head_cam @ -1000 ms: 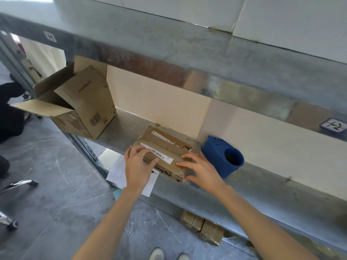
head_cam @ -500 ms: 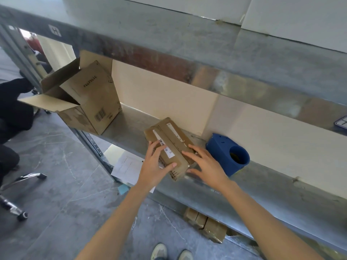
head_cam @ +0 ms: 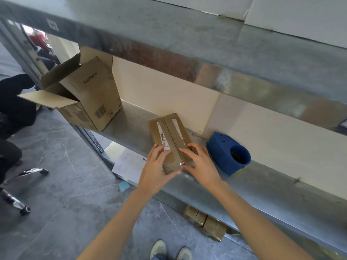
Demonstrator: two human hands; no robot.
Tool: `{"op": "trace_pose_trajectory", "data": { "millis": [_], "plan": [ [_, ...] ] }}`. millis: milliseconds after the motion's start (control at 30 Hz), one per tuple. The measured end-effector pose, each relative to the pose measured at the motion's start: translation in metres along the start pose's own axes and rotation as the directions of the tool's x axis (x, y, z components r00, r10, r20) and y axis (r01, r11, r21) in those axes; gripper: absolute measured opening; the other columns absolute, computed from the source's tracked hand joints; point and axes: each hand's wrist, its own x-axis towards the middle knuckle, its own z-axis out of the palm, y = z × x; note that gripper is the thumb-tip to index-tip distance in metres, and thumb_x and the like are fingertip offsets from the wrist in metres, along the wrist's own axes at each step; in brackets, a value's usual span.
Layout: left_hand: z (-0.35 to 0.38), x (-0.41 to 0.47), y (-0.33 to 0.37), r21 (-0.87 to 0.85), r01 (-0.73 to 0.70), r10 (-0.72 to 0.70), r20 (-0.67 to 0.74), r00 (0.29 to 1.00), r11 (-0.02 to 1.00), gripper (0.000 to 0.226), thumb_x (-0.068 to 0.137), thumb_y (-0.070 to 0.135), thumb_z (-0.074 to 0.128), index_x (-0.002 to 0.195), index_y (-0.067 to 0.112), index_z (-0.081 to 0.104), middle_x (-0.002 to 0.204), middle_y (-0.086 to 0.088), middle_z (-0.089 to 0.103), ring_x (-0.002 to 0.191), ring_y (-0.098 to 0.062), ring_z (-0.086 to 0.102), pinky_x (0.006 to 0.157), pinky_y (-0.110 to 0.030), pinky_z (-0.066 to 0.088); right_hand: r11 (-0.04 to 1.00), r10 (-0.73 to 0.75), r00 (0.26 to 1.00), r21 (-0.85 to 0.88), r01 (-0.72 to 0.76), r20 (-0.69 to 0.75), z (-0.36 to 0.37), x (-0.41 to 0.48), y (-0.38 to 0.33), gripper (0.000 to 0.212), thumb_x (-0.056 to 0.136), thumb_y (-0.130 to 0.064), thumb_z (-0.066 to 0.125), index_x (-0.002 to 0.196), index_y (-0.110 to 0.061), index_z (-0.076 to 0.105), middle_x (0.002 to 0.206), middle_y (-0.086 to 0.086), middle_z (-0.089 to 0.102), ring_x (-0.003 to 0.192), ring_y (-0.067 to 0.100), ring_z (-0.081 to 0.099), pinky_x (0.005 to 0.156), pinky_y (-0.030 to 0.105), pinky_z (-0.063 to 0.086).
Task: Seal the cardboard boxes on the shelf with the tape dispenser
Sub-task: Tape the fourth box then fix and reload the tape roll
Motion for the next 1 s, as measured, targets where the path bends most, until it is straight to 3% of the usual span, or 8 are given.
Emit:
{"op": "trace_pose_trajectory", "data": {
  "millis": [100,200,333,467,667,833,900,1000],
  "plan": [
    [-0.003,0.002,-0.003,0.083,-0.014,0.016,-0.024,1.000,0.996,0.066,0.079,0.045,0.078,0.136,0.021,0.054,0.149,0.005,0.040,0.148,-0.017,0.022,0.101,-0.047,0.052,0.999,-0.032,0.999,-0.001,0.032,0.028,-0.003,0.000,0.000,0.064,0.086,-0.030,0.074,0.144,-0.029,0.047,0.150,-0.001,0.035,0.136,0.023,0.033,0.102,0.045,0.048],
    [-0.005,0.001,-0.003,0.118,0.005,-0.006,0.005,1.000,0.993,0.071,0.078,0.046,0.080,0.139,0.024,0.051,0.152,0.007,0.040,0.149,-0.017,0.019,0.107,-0.050,0.046,1.000,-0.028,0.997,0.004,0.028,0.071,-0.019,-0.003,0.004,0.062,0.090,-0.040,0.067,0.147,-0.031,0.042,0.151,-0.005,0.034,0.136,0.019,0.034,0.105,0.042,0.045],
    [-0.010,0.001,-0.002,0.155,0.012,-0.028,0.103,0.994,0.988,0.083,0.077,0.059,0.075,0.147,0.028,0.041,0.158,0.010,0.028,0.152,-0.014,0.010,0.119,-0.051,0.029,0.995,0.061,0.983,-0.062,-0.073,-0.176,-0.044,-0.009,0.026,0.051,0.097,-0.039,0.058,0.143,-0.020,0.048,0.139,0.002,0.046,0.131,0.022,0.040,0.099,0.037,0.043],
    [-0.014,0.003,0.000,0.207,0.016,-0.043,0.126,0.991,0.978,0.078,0.082,0.055,0.072,0.147,0.029,0.040,0.159,0.009,0.026,0.151,-0.014,0.009,0.120,-0.052,0.028,0.945,0.203,0.951,-0.206,-0.253,-0.234,-0.059,-0.016,0.058,0.051,0.098,-0.029,0.058,0.145,-0.014,0.045,0.130,0.014,0.051,0.121,0.033,0.046,0.096,0.043,0.043],
    [-0.015,0.003,0.004,0.217,0.034,-0.066,0.142,0.988,0.976,0.076,0.084,0.057,0.069,0.148,0.030,0.038,0.160,0.010,0.024,0.152,-0.014,0.008,0.121,-0.048,0.024,0.897,0.256,0.964,-0.352,-0.267,-0.079,-0.059,-0.023,0.083,0.060,0.099,-0.037,0.055,0.152,-0.021,0.033,0.111,0.015,0.056,0.104,0.033,0.053,0.081,0.041,0.048],
    [-0.016,0.003,0.006,0.241,0.045,-0.085,0.159,0.984,0.970,0.076,0.085,0.055,0.069,0.149,0.032,0.035,0.161,0.011,0.021,0.152,-0.014,0.008,0.121,-0.047,0.022,0.958,0.226,0.972,-0.193,-0.210,0.063,-0.064,-0.018,0.086,0.062,0.100,-0.027,0.055,0.154,-0.028,0.025,0.072,-0.002,0.050,0.063,0.013,0.052,0.052,0.027,0.038],
    [-0.017,0.003,0.007,0.237,0.044,-0.083,0.158,0.984,0.971,0.076,0.085,0.053,0.069,0.149,0.030,0.036,0.161,0.010,0.022,0.152,-0.015,0.008,0.121,-0.049,0.024,0.964,0.224,0.970,-0.164,-0.207,0.091,-0.065,-0.016,0.087,0.063,0.101,-0.025,0.054,0.155,-0.031,0.021,0.063,-0.004,0.045,0.056,0.010,0.049,0.047,0.022,0.032],
    [-0.016,0.002,0.006,0.231,0.044,-0.081,0.153,0.985,0.972,0.074,0.086,0.050,0.070,0.149,0.030,0.037,0.161,0.010,0.023,0.151,-0.015,0.010,0.120,-0.050,0.029,0.965,0.228,0.964,-0.167,-0.204,0.139,-0.068,-0.015,0.090,0.064,0.102,-0.029,0.052,0.155,-0.037,0.016,0.056,-0.002,0.041,0.049,0.012,0.045,0.047,0.024,0.035]
  ]
}}
